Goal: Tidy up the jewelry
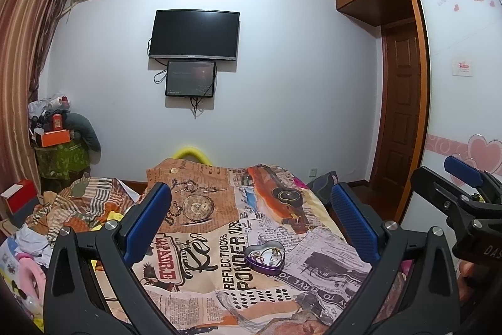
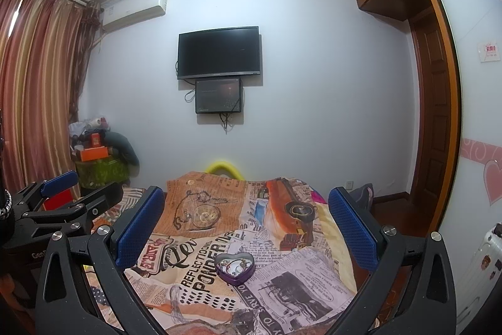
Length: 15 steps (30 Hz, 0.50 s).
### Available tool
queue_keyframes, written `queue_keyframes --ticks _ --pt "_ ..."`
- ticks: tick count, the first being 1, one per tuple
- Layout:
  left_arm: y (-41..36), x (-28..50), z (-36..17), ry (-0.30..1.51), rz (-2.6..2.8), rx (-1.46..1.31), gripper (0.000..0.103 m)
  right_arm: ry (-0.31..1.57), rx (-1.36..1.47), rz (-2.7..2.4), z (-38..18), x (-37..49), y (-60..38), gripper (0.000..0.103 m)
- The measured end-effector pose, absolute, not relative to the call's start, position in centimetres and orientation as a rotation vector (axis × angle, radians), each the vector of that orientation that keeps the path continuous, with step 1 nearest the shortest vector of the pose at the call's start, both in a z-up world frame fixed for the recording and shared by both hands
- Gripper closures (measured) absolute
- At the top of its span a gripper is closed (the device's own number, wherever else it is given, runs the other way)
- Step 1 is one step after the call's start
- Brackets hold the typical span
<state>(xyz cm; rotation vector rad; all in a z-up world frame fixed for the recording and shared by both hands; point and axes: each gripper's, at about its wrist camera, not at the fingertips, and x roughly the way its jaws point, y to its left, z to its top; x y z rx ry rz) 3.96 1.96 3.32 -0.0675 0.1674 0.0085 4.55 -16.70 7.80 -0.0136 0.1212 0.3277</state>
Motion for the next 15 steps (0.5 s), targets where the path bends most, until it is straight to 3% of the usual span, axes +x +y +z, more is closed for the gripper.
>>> queue_keyframes --ticks 15 --pt "1.45 3.98 3.12 0.178 -0.016 -0.061 0.001 0.122 -0.013 0.320 7.56 4.66 -16.64 0.000"
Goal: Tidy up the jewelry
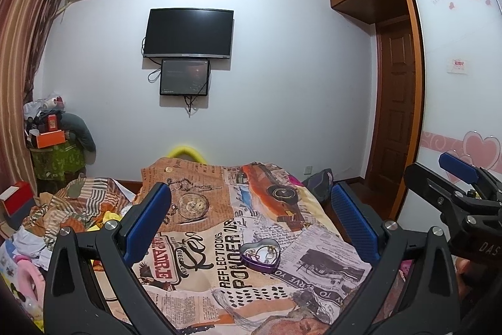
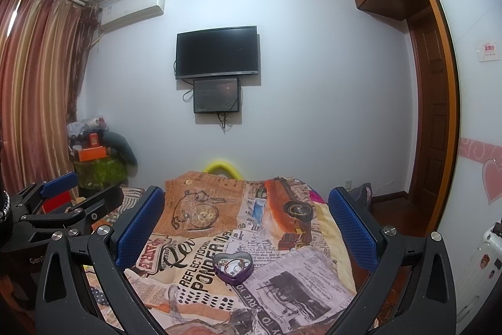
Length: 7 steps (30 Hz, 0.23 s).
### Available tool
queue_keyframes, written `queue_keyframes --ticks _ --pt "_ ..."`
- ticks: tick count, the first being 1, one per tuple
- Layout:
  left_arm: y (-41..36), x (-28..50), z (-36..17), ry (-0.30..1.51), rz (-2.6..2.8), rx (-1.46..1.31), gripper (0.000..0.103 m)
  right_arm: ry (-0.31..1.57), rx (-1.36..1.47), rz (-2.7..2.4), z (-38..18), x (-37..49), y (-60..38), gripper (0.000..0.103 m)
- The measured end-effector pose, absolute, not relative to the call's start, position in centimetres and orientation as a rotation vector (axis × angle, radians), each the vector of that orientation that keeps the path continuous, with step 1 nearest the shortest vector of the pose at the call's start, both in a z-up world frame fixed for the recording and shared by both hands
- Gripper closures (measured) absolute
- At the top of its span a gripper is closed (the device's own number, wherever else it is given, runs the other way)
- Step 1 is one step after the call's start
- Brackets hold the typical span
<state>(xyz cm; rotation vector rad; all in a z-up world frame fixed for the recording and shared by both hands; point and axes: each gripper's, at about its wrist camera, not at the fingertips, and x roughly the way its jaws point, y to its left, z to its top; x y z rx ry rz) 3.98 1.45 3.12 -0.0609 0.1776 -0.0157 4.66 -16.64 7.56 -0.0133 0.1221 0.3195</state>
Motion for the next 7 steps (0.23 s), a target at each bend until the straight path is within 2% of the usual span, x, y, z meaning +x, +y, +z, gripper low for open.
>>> queue_keyframes --ticks 7 --pt "1.41 4.57 2.81 0.192 -0.025 -0.058 0.001 0.141 -0.010 0.314 6.99 5.07 -16.47 0.000"
